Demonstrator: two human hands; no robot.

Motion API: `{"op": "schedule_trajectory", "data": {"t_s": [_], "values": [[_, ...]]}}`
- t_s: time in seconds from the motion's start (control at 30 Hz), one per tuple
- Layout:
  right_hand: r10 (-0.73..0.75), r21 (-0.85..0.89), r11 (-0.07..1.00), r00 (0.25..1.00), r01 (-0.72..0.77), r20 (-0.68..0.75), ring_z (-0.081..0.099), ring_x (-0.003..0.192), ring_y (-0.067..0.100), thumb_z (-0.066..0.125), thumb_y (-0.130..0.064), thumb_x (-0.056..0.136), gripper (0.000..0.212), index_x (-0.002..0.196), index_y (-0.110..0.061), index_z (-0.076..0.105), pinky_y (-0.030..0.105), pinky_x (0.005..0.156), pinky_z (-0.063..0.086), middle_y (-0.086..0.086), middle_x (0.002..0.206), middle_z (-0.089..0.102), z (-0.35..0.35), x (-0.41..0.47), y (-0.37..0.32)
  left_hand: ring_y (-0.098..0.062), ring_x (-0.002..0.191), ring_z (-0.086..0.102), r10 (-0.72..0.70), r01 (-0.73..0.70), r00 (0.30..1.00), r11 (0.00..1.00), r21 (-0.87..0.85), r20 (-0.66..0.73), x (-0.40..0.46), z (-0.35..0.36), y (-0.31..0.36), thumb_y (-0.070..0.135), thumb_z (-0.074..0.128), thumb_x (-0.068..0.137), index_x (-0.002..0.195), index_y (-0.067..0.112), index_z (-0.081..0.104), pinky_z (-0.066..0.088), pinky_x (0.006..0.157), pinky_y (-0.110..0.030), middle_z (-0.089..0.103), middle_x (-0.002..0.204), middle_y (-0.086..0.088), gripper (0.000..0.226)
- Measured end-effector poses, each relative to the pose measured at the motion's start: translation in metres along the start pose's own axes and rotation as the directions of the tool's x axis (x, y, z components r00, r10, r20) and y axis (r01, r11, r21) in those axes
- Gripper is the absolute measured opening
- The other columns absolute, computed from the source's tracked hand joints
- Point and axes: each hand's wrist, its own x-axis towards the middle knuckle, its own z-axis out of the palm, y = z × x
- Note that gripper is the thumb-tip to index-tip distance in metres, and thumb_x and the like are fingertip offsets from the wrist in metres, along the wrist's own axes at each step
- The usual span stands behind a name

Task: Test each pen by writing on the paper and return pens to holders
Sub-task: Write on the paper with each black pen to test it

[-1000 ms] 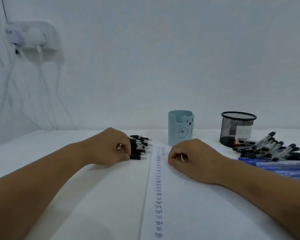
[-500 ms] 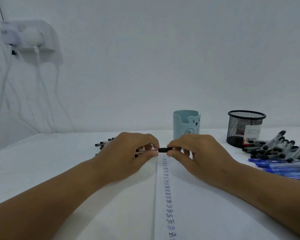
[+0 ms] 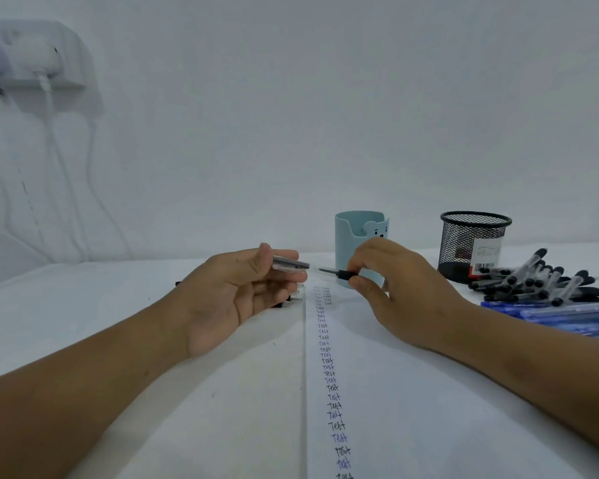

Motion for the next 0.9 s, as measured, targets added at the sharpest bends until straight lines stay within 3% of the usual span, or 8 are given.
{"op": "schedule_trajectory", "data": {"t_s": [0.17, 0.3, 0.4, 0.53, 0.6, 0.67, 0.73, 0.9], "values": [[-0.056, -0.19, 0.98, 0.998, 0.059, 0.025, 0.047, 0.075, 0.01, 0.052, -0.041, 0.098, 0.027, 0.111, -0.025, 0.07, 0.032, 0.063, 0.046, -0.015, 0.085, 0.048, -0.011, 0.002, -0.006, -0.023, 0.082, 0.069, 0.016, -0.016, 1.0, 0.999, 0.031, -0.001, -0.003, 0.005, -0.001, 0.02, 0.06, 0.078, 0.104, 0.0, 0.071, 0.06, 0.073, -0.023, 0.076, 0.1, -0.02, 0.034], [0.023, -0.243, 0.97, 0.985, 0.019, 0.169, 0.048, 0.071, 0.016, 0.052, -0.034, 0.099, 0.019, 0.102, -0.019, 0.064, 0.037, 0.071, 0.049, -0.01, 0.076, 0.056, -0.025, 0.012, -0.01, -0.024, 0.094, 0.07, 0.022, -0.028, 0.998, 0.994, 0.103, 0.056, -0.006, 0.009, 0.001, 0.04, 0.056, 0.084, 0.121, 0.011, 0.066, 0.061, 0.08, -0.029, 0.075, 0.114, -0.012, 0.048], [0.127, -0.05, 0.991, 0.982, -0.121, 0.14, 0.048, 0.053, 0.011, 0.058, -0.023, 0.09, 0.014, 0.086, -0.013, 0.065, 0.033, 0.062, 0.051, 0.001, 0.062, 0.061, -0.029, 0.021, -0.013, -0.019, 0.094, 0.067, 0.085, -0.101, 0.995, 0.899, 0.426, 0.055, -0.008, 0.007, -0.005, 0.04, 0.056, 0.088, 0.122, 0.021, 0.066, 0.059, 0.081, -0.031, 0.076, 0.112, -0.001, 0.04], [0.289, 0.183, 0.912, 0.892, -0.367, 0.348, 0.053, 0.047, 0.002, 0.056, -0.016, 0.089, 0.018, 0.074, -0.013, 0.066, 0.021, 0.052, 0.046, 0.002, 0.063, 0.068, -0.018, 0.036, -0.021, -0.009, 0.09, 0.065, 0.088, -0.131, 0.991, 0.764, 0.631, 0.099, -0.012, 0.008, -0.018, 0.014, 0.066, 0.095, 0.113, 0.025, 0.072, 0.055, 0.071, -0.022, 0.076, 0.108, 0.001, 0.022], [0.271, 0.163, 0.931, 0.917, -0.327, 0.293, 0.054, 0.056, 0.009, 0.054, -0.021, 0.089, 0.02, 0.071, -0.014, 0.061, 0.029, 0.057, 0.045, 0.002, 0.063, 0.064, -0.009, 0.037, -0.022, -0.016, 0.086, 0.065, 0.123, -0.132, 0.991, 0.826, 0.548, 0.054, -0.009, 0.009, -0.014, 0.016, 0.064, 0.098, 0.116, 0.021, 0.071, 0.054, 0.067, -0.025, 0.076, 0.105, -0.006, 0.019], [0.151, -0.112, 0.985, 0.969, -0.13, 0.198, 0.053, 0.066, 0.019, 0.048, -0.03, 0.09, 0.019, 0.076, -0.016, 0.052, 0.033, 0.058, 0.04, -0.001, 0.068, 0.059, -0.001, 0.031, -0.019, -0.024, 0.082, 0.066, 0.128, -0.131, 0.991, 0.933, 0.335, 0.031, -0.008, 0.007, -0.006, 0.038, 0.061, 0.096, 0.123, 0.018, 0.067, 0.055, 0.065, -0.028, 0.075, 0.104, -0.015, 0.034], [0.01, -0.38, 0.922, 0.976, 0.076, 0.219, 0.051, 0.068, 0.026, 0.035, -0.039, 0.091, 0.024, 0.079, -0.02, 0.044, 0.033, 0.057, 0.035, -0.001, 0.073, 0.058, 0.002, 0.024, -0.017, -0.027, 0.077, 0.066, 0.108, -0.115, 0.993, 0.98, 0.165, 0.055, -0.008, 0.005, 0.001, 0.056, 0.051, 0.092, 0.129, 0.018, 0.064, 0.055, 0.062, -0.029, 0.073, 0.104, -0.023, 0.054], [-0.012, -0.502, 0.848, 0.953, 0.17, 0.303, 0.048, 0.069, 0.027, 0.027, -0.041, 0.093, 0.026, 0.08, -0.022, 0.04, 0.033, 0.057, 0.032, -0.001, 0.075, 0.052, -0.004, 0.027, -0.015, -0.024, 0.072, 0.067, 0.064, -0.064, 0.998, 0.995, 0.074, 0.007, -0.01, 0.011, 0.003, 0.038, 0.05, 0.089, 0.117, 0.007, 0.068, 0.056, 0.06, -0.026, 0.072, 0.094, -0.017, 0.046]]}}
